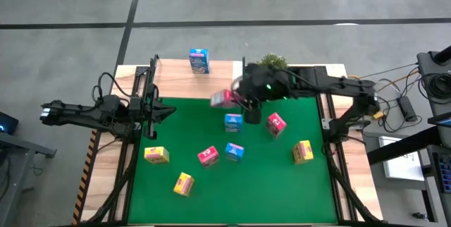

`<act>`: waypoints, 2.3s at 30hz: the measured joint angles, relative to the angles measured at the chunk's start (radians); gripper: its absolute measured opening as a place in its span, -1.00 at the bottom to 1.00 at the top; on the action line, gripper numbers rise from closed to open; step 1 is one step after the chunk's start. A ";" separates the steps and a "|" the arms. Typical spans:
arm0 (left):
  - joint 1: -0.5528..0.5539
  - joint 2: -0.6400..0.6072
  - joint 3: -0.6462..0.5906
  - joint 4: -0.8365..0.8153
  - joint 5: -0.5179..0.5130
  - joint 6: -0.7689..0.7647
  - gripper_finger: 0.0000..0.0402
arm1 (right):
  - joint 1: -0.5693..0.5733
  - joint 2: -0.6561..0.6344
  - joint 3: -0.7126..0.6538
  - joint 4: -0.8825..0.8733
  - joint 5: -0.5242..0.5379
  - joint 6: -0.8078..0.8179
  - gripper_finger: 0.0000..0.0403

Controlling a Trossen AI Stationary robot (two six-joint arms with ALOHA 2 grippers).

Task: Stack cereal on shelf
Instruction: Put the bottom right red cereal box on the shelf

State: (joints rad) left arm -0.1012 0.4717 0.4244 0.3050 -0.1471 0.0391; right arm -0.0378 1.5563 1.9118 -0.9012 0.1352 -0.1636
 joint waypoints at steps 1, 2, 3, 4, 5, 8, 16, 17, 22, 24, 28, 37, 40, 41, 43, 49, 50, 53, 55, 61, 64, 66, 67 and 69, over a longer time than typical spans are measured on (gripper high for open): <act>0.000 0.000 0.000 0.000 0.000 0.000 -1.00 | -0.019 0.026 0.033 -0.016 -0.001 -0.024 -0.30; 0.000 0.000 0.000 -0.002 0.000 -0.002 -1.00 | -0.038 0.050 0.065 -0.038 -0.002 -0.048 -0.30; 0.000 0.000 0.000 -0.005 0.000 -0.005 -1.00 | -0.057 0.075 0.096 -0.060 -0.003 -0.071 -0.30; 0.000 0.000 0.000 -0.009 0.000 -0.006 -1.00 | -0.077 0.098 0.127 -0.080 -0.003 -0.092 -0.30; 0.000 0.000 0.000 -0.010 0.000 -0.008 -1.00 | -0.097 0.120 0.154 -0.097 -0.003 -0.107 -0.30; 0.000 0.000 0.000 -0.013 0.000 -0.017 -1.00 | -0.156 0.178 0.229 -0.139 -0.004 -0.141 -0.30; 0.000 0.000 0.000 -0.014 0.000 -0.018 -1.00 | -0.295 0.322 0.380 -0.213 -0.065 -0.180 -0.30; 0.000 0.000 0.000 -0.014 0.000 -0.018 -1.00 | -0.308 0.336 0.394 -0.216 -0.065 -0.188 -0.30; 0.000 0.000 0.000 -0.014 0.000 -0.019 -1.00 | -0.354 0.388 0.419 -0.231 -0.069 -0.228 -0.30; 0.000 0.000 0.000 -0.014 0.000 -0.019 -1.00 | -0.366 0.401 0.419 -0.231 -0.087 -0.231 -0.30; 0.000 0.000 0.000 -0.014 0.000 -0.019 -1.00 | -0.378 0.421 0.420 -0.235 -0.110 -0.234 -0.25; 0.000 0.000 0.000 -0.014 0.000 -0.019 -1.00 | -0.382 0.430 0.420 -0.231 -0.110 -0.247 0.07; 0.000 0.000 0.000 -0.014 0.000 -0.019 -1.00 | -0.382 0.429 0.420 -0.225 -0.109 -0.254 0.13; 0.000 0.000 0.000 -0.014 0.000 -0.019 -1.00 | -0.382 0.427 0.420 -0.221 -0.109 -0.254 0.14; 0.000 0.000 0.000 -0.014 0.000 -0.019 -1.00 | -0.382 0.420 0.420 -0.216 -0.109 -0.257 0.16; 0.000 0.000 0.000 -0.014 0.000 -0.023 -1.00 | -0.372 0.386 0.444 -0.221 -0.086 -0.231 0.17; 0.000 0.000 0.000 -0.014 0.000 -0.023 -1.00 | -0.368 0.377 0.444 -0.220 -0.086 -0.223 0.17; 0.000 0.000 0.000 -0.013 0.000 -0.023 -1.00 | -0.342 0.349 0.444 -0.225 -0.085 -0.194 0.14; 0.000 0.000 0.000 -0.013 0.000 -0.023 -1.00 | -0.316 0.338 0.444 -0.230 -0.085 -0.177 0.11; 0.000 0.000 0.000 -0.013 0.000 -0.023 -1.00 | -0.233 0.341 0.435 -0.263 -0.090 -0.174 -0.12; 0.000 0.000 0.000 -0.013 0.000 -0.023 -1.00 | -0.206 0.358 0.419 -0.267 -0.086 -0.182 -0.31; 0.000 0.000 0.000 -0.013 0.000 -0.023 -1.00 | -0.196 0.376 0.405 -0.265 -0.083 -0.195 -0.45; 0.000 0.000 0.000 -0.013 0.000 -0.023 -1.00 | -0.194 0.382 0.396 -0.260 -0.083 -0.197 -0.52; 0.000 0.000 0.000 -0.013 0.000 -0.023 -1.00 | -0.194 0.396 0.367 -0.243 -0.069 -0.205 -0.66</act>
State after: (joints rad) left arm -0.1013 0.4714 0.4240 0.2919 -0.1467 0.0166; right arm -0.2318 1.9524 2.2785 -1.1439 0.0665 -0.3688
